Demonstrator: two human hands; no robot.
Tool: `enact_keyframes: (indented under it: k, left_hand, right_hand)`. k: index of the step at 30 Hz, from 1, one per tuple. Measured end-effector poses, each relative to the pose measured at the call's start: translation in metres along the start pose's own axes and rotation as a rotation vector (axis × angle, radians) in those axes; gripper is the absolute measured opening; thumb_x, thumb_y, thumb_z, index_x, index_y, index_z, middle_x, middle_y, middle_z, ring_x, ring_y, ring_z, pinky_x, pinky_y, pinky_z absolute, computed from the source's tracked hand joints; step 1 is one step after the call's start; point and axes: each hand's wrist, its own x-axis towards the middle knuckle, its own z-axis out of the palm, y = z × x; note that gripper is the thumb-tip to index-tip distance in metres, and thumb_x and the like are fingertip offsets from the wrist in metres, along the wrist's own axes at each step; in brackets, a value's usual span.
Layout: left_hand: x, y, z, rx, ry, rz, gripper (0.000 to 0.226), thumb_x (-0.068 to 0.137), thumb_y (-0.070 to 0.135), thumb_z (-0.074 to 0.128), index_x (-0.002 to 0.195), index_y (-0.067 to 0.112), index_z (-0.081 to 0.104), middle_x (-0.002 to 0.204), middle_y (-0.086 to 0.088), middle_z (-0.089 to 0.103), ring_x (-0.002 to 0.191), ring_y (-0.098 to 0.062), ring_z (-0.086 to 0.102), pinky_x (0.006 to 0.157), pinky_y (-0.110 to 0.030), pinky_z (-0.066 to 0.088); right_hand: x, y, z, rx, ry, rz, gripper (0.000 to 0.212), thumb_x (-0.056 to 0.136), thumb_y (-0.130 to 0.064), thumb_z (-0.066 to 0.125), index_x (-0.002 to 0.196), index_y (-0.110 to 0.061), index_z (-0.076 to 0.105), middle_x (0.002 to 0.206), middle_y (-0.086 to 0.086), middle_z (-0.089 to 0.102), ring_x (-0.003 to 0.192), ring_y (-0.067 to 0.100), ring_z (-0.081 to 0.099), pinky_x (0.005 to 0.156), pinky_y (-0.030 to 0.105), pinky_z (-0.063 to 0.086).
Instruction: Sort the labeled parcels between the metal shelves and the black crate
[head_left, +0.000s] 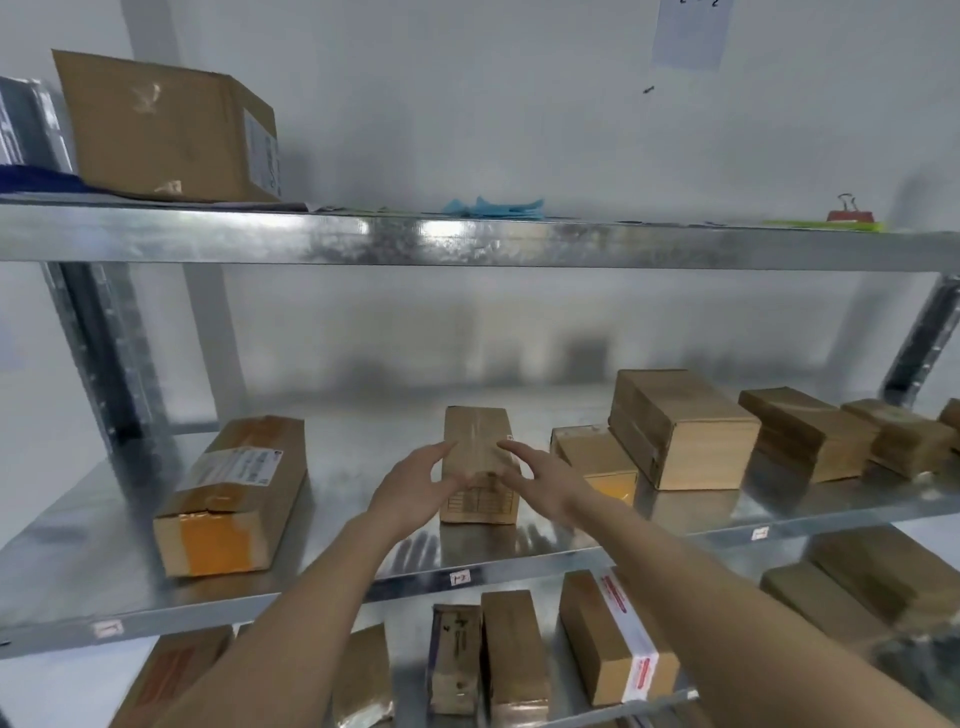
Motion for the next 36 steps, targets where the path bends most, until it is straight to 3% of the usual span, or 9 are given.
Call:
enact_keyframes:
  k: [9, 14, 17, 22, 24, 27, 30, 33, 36]
  left_hand:
    - [0.009, 0.001, 0.023, -0.091, -0.006, -0.052, 0.068, 0.092, 0.055, 0.060, 0.151, 0.033, 0.036, 0.153, 0.006, 0.042, 0.136, -0.019, 0.044, 0.113, -0.039, 0.038]
    - [0.005, 0.014, 0.030, -0.176, 0.076, -0.096, 0.062, 0.089, 0.047, 0.067, 0.145, 0.028, 0.047, 0.148, 0.004, 0.049, 0.129, -0.020, 0.050, 0.106, -0.032, 0.041]
    - [-0.003, 0.025, 0.029, -0.261, 0.163, -0.087, 0.058, 0.089, 0.041, 0.070, 0.142, 0.031, 0.049, 0.146, 0.004, 0.051, 0.122, -0.021, 0.056, 0.104, -0.036, 0.048]
    - [-0.018, 0.053, 0.024, -0.378, 0.242, -0.053, 0.087, 0.083, 0.019, 0.079, 0.153, 0.034, 0.029, 0.138, 0.008, 0.048, 0.111, -0.016, 0.058, 0.079, -0.021, 0.051]
    - [-0.025, 0.065, 0.023, -0.421, 0.257, -0.055, 0.097, 0.080, 0.015, 0.082, 0.155, 0.032, 0.024, 0.142, 0.010, 0.043, 0.109, -0.014, 0.057, 0.066, -0.012, 0.050]
    - [-0.036, 0.083, 0.023, -0.465, 0.262, -0.017, 0.091, 0.077, 0.007, 0.083, 0.144, 0.041, 0.032, 0.129, 0.019, 0.046, 0.098, -0.007, 0.058, 0.053, -0.010, 0.049]
    - [-0.045, 0.095, 0.025, -0.488, 0.278, -0.006, 0.087, 0.074, 0.003, 0.083, 0.138, 0.042, 0.038, 0.128, 0.014, 0.050, 0.101, -0.010, 0.058, 0.054, -0.013, 0.052]
    - [-0.056, 0.105, 0.029, -0.495, 0.314, -0.054, 0.089, 0.074, 0.001, 0.082, 0.147, 0.029, 0.039, 0.137, 0.003, 0.047, 0.111, -0.019, 0.057, 0.056, -0.015, 0.053]
    - [-0.067, 0.117, 0.031, -0.524, 0.343, -0.045, 0.079, 0.075, 0.009, 0.083, 0.141, 0.030, 0.044, 0.131, 0.005, 0.051, 0.109, -0.019, 0.061, 0.060, -0.018, 0.054]
  right_hand:
    - [0.012, 0.009, 0.009, 0.221, -0.047, 0.036, 0.065, 0.101, -0.063, 0.044, 0.159, -0.035, 0.031, 0.162, 0.001, 0.039, 0.145, 0.027, 0.041, 0.116, 0.043, 0.035]
    - [0.009, 0.010, 0.008, 0.420, -0.012, 0.026, 0.061, 0.102, -0.044, 0.056, 0.157, -0.027, 0.035, 0.160, 0.004, 0.040, 0.142, 0.026, 0.042, 0.116, 0.046, 0.040]
    - [0.004, 0.015, 0.000, 0.518, 0.005, 0.011, 0.069, 0.098, -0.026, 0.065, 0.158, -0.029, 0.031, 0.159, 0.002, 0.039, 0.143, 0.023, 0.041, 0.111, 0.045, 0.047]
    - [-0.011, 0.018, -0.023, 0.622, 0.015, -0.034, 0.096, 0.089, -0.012, 0.078, 0.162, -0.035, 0.019, 0.141, -0.008, 0.042, 0.133, 0.026, 0.052, 0.088, 0.024, 0.053]
    - [-0.017, 0.018, -0.033, 0.663, -0.005, -0.024, 0.105, 0.088, -0.005, 0.077, 0.163, -0.032, 0.010, 0.153, -0.004, 0.040, 0.134, 0.028, 0.053, 0.090, 0.029, 0.054]
    - [-0.027, 0.018, -0.045, 0.686, -0.015, -0.035, 0.113, 0.081, -0.006, 0.085, 0.164, -0.023, 0.011, 0.162, -0.001, 0.037, 0.135, 0.023, 0.051, 0.103, 0.040, 0.053]
    - [-0.039, 0.017, -0.060, 0.654, -0.034, -0.088, 0.088, 0.076, 0.003, 0.084, 0.146, -0.029, 0.043, 0.142, 0.000, 0.057, 0.114, 0.016, 0.062, 0.089, 0.032, 0.060]
    - [-0.056, 0.017, -0.075, 0.618, -0.027, -0.110, 0.065, 0.081, 0.007, 0.077, 0.123, -0.033, 0.049, 0.110, -0.004, 0.065, 0.090, 0.002, 0.059, 0.063, 0.009, 0.053]
    - [-0.070, 0.016, -0.081, 0.672, -0.023, -0.125, 0.048, 0.087, -0.001, 0.073, 0.120, -0.031, 0.053, 0.107, -0.006, 0.067, 0.088, -0.001, 0.058, 0.058, 0.004, 0.046]
